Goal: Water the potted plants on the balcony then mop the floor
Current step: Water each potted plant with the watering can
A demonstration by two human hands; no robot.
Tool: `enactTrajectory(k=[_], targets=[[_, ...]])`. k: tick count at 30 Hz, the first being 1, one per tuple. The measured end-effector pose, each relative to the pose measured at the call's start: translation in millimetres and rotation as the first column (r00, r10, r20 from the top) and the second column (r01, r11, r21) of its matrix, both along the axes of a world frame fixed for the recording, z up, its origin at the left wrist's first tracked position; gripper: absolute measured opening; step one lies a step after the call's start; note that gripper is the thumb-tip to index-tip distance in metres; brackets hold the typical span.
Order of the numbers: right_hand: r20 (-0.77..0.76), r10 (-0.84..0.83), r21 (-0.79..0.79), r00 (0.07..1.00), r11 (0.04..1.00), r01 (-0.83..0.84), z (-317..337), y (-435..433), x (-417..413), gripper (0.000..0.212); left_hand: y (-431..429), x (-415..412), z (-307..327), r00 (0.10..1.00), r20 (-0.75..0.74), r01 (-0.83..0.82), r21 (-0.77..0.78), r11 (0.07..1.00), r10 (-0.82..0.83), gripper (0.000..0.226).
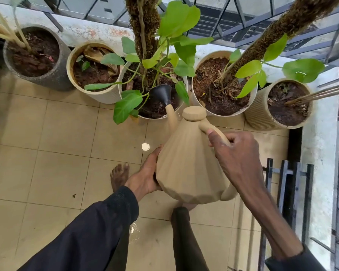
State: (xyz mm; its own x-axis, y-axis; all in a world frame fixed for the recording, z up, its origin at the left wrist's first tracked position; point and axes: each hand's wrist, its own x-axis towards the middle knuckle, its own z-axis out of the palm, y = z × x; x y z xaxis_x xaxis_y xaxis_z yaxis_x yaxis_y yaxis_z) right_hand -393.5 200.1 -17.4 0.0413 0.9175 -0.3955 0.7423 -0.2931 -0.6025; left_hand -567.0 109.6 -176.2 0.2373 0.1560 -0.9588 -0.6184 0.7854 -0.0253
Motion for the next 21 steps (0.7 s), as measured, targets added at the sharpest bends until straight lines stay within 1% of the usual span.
enactTrajectory(k=[15, 21], targets=[[0.021, -0.002, 0.018, 1.000, 1.000, 0.002, 0.2, 0.2, 3.1, 0.059, 3.8, 4.5, 2.7, 1.000, -0.010, 0.009, -0.009, 1.000, -0.009, 0.056], [-0.012, -0.014, 0.029, 1.000, 0.999, 0.015, -1.1, -4.2, 3.2, 0.056, 2.6, 2.2, -1.1, 0.999, -0.040, 0.017, -0.012, 1.000, -0.018, 0.051]])
